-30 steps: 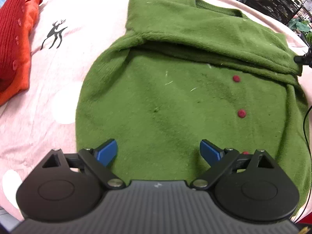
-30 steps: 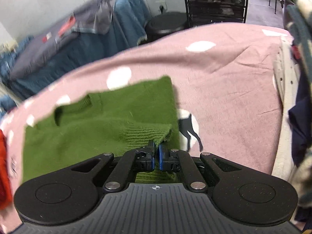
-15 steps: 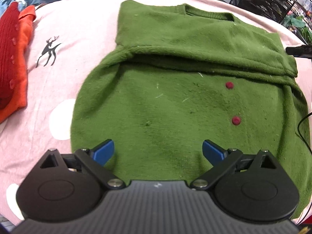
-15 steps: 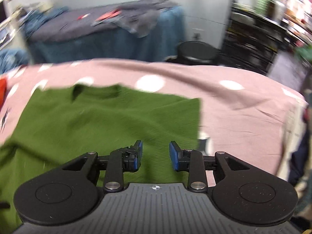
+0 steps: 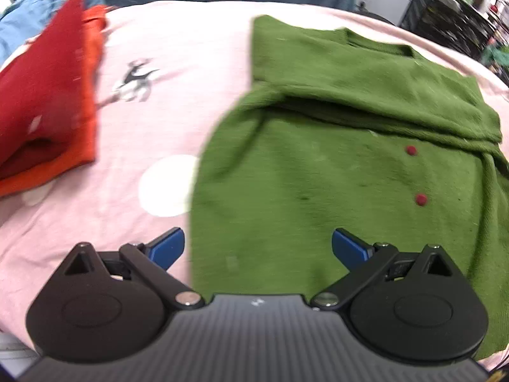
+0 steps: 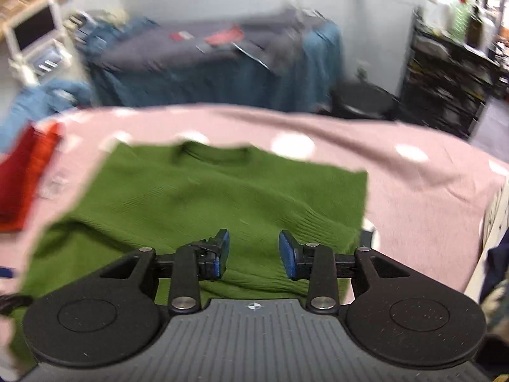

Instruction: Fold small clothes

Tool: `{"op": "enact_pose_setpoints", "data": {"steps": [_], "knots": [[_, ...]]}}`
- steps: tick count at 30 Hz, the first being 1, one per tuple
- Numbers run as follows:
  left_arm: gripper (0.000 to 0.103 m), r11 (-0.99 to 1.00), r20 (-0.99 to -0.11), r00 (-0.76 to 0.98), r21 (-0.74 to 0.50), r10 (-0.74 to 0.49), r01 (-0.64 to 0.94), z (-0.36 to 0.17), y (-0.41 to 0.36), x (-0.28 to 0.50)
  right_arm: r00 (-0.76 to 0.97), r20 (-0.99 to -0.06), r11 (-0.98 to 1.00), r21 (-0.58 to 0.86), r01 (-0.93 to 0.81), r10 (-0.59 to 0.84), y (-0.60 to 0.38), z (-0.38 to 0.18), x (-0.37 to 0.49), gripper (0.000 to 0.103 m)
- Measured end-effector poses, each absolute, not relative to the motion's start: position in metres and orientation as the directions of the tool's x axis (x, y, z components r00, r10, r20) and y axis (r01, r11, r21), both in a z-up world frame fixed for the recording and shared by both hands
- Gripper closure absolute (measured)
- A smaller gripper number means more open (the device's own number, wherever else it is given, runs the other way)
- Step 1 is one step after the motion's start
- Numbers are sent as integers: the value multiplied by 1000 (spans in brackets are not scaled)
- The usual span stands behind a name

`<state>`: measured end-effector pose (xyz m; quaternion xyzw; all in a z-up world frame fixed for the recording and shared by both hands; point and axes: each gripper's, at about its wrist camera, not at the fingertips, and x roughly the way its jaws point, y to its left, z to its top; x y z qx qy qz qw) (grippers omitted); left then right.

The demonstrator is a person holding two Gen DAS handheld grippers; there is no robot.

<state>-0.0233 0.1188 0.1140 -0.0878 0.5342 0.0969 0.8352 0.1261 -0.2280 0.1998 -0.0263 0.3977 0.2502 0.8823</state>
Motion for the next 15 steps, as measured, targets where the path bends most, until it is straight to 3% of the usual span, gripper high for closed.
{"op": "enact_pose_setpoints", "data": {"steps": [2,4,11,15], "knots": [[2,964,-909,408,-29,85,-266,116,132,-33,515,-674,820,250,-515,530,-246,222,110,26],[2,965,-908,407,-8,103,-262,118,143,-43,461,-656,777,330,-537,597,-268,238,94,19],[2,967,-911,410,-57,52,-248,121,175,-81,345,-745,781,362,-509,571,-329,254,32,19],[4,976,-918,397,-85,1,-200,116,174,-94,279,-805,799,352,-487,524,-334,235,-6,19]]}}
